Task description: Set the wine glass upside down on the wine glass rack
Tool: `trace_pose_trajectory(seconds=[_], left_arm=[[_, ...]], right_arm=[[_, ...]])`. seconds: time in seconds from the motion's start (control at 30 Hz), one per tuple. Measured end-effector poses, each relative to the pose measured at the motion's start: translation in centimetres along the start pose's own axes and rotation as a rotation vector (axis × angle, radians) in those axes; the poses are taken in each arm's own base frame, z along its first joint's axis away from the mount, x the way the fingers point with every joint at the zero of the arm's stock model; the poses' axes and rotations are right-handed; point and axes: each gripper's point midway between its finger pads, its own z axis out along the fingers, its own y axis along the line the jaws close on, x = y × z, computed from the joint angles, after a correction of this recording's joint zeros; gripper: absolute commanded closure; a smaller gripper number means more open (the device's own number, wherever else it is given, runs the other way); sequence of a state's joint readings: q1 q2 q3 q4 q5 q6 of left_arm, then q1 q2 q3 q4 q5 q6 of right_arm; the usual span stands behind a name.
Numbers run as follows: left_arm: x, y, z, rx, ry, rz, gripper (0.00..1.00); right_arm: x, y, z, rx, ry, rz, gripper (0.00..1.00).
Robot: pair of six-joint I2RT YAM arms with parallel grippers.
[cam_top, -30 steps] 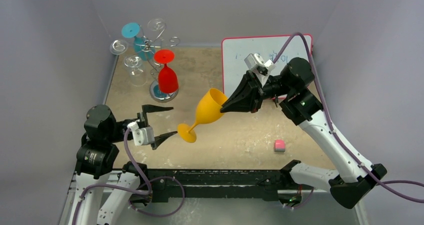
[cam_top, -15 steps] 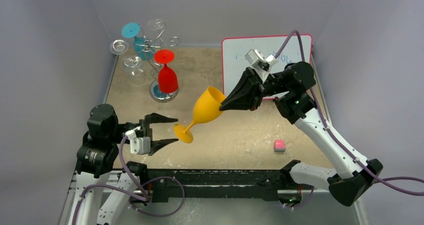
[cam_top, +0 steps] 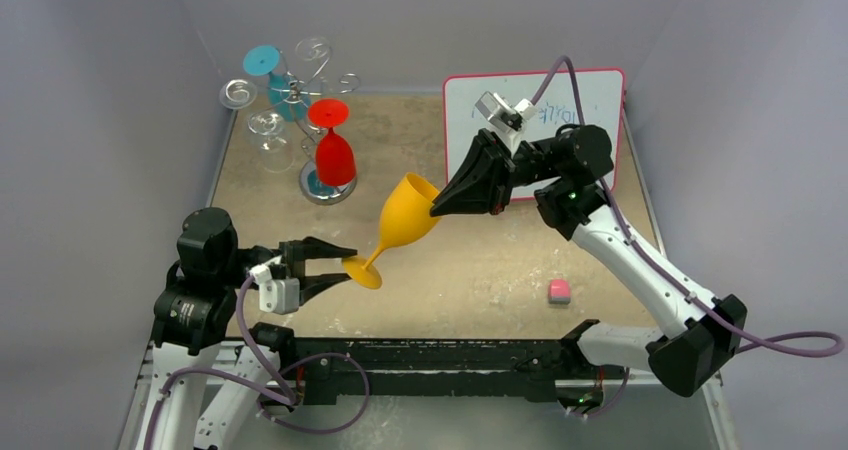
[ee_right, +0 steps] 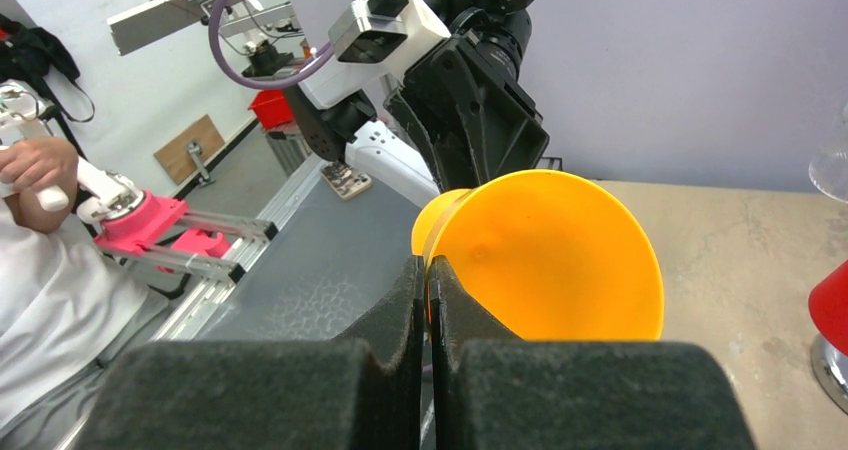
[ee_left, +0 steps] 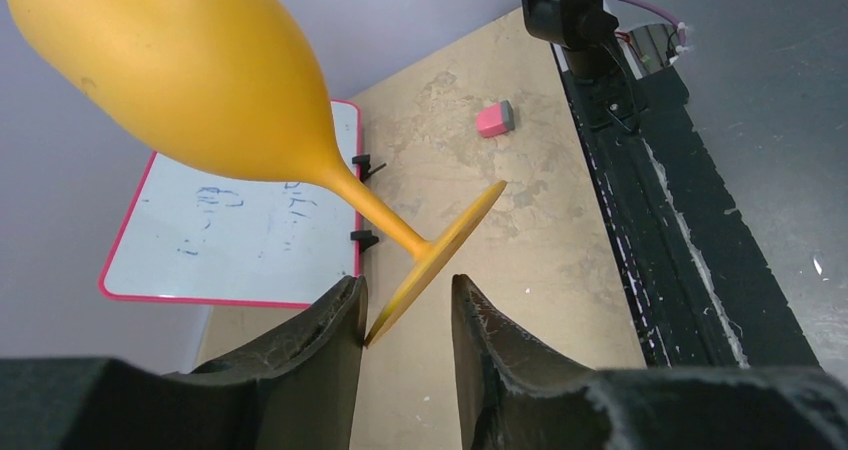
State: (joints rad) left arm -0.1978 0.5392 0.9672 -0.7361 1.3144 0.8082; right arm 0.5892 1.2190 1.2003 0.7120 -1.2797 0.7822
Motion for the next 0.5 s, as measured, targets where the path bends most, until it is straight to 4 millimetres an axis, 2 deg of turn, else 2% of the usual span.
trace_pose_trajectory(seconds=[0.3, 0.5], left_arm=[[-0.2, -0.3, 0.0, 0.012, -0.011, -0.008, 0.98], [-0.9, -1.0, 0.0, 0.029, -0.036, 0.007, 1.0]], right_arm=[[0.5, -0.8, 0.1, -0.011, -0.006, 0.034, 1.0], [0.4, -1.4, 0.2, 0.004, -0.023, 0.045, 0.89]])
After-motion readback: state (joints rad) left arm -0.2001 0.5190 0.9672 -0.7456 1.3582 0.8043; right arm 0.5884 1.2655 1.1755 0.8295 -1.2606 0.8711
